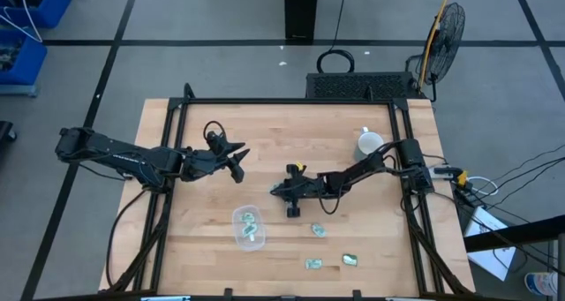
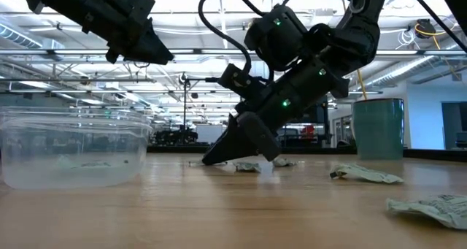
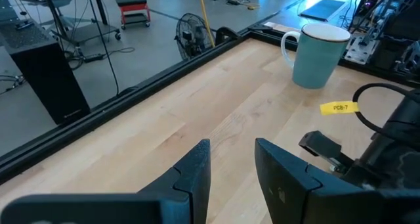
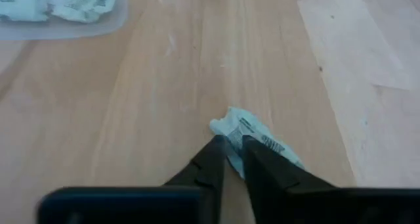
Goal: Pick and place Stevia / Truvia into bins
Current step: Put the stevia packet into the transparent container
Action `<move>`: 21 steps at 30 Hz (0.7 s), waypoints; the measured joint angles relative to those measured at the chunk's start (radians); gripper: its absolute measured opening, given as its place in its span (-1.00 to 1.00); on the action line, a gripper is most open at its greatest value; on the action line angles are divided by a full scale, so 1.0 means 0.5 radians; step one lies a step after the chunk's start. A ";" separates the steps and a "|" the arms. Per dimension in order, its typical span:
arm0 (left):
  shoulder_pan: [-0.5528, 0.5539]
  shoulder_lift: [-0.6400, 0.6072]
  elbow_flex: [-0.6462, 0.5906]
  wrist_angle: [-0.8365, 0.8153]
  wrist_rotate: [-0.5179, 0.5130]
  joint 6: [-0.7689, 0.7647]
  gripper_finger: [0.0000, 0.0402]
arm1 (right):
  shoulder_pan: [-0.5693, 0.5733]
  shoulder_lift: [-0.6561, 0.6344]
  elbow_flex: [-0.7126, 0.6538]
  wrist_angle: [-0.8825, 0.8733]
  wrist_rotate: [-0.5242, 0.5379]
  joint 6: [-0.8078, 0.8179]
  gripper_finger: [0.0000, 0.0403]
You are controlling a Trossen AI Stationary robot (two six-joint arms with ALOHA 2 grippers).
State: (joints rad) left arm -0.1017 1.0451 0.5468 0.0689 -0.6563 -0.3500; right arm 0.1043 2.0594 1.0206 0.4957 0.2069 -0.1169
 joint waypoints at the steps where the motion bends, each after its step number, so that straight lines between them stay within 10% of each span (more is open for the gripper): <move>1: 0.000 0.000 0.000 0.000 0.000 0.000 -0.38 | 0.000 0.001 0.000 -0.001 0.003 0.000 -0.90; 21: 0.004 0.000 0.000 0.022 -0.016 -0.038 -0.38 | 0.408 -0.029 0.381 0.342 -0.423 -0.203 -1.00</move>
State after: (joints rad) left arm -0.0998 1.0451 0.5468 0.0799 -0.6643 -0.3691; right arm 0.3084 2.0451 1.2113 0.6667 -0.0044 -0.2184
